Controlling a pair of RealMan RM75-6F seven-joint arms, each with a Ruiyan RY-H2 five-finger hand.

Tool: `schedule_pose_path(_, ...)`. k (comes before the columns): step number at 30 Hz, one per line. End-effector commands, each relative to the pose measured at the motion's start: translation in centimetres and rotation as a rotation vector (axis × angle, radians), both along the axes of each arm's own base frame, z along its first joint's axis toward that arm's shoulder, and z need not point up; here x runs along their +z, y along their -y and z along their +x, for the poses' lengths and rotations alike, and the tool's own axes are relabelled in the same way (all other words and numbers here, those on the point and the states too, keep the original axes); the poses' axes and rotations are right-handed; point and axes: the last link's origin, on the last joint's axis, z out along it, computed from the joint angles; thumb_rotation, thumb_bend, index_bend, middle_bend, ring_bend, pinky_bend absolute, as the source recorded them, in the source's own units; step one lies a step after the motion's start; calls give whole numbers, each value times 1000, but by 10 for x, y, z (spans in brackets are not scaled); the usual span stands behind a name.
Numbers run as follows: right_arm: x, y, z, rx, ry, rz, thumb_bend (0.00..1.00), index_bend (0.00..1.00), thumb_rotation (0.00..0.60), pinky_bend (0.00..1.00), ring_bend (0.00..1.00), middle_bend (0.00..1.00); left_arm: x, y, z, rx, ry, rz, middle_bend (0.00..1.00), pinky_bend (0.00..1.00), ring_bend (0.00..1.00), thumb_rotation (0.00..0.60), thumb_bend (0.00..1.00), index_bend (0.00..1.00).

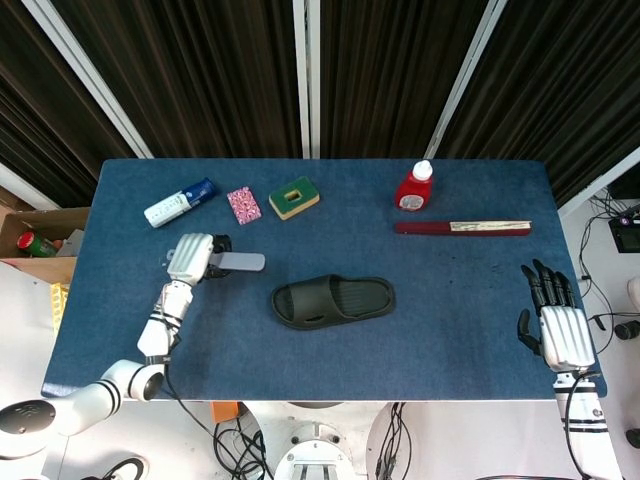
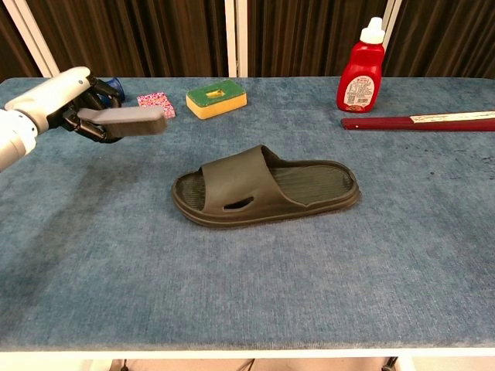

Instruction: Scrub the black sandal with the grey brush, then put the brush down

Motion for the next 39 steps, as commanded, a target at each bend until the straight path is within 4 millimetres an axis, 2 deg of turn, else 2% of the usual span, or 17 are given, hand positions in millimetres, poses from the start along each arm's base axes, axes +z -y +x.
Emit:
schedule_pose_path(1, 0, 0, 0, 1, 1, 0, 698, 0, 600, 0, 0, 0, -2, 1, 1, -15, -31, 25, 1000, 1000, 1000, 600, 336, 860)
schedule_pose_path(9, 4, 0, 2, 23, 12, -18, 690, 0, 600, 0, 0, 0, -5, 1, 1, -42, -120, 36, 1000, 1000, 1000, 600, 349, 1000)
schedule_pose_path(17, 18, -2, 11, 95, 54, -81, 688, 0, 600, 0, 0, 0, -7, 2, 8, -35, -130, 26, 1000, 1000, 1000, 600, 472, 1000)
schedule_pose_path(24, 21, -2, 14, 107, 65, -91, 682, 0, 600, 0, 0, 0, -11, 3, 13, -13, -117, -27, 1000, 1000, 1000, 600, 511, 1000)
schedule_pose_path(39, 16, -1, 13, 106, 70, -67, 672, 0, 600, 0, 0, 0, -11, 5, 16, 45, -52, -146, 1000, 1000, 1000, 600, 475, 1000)
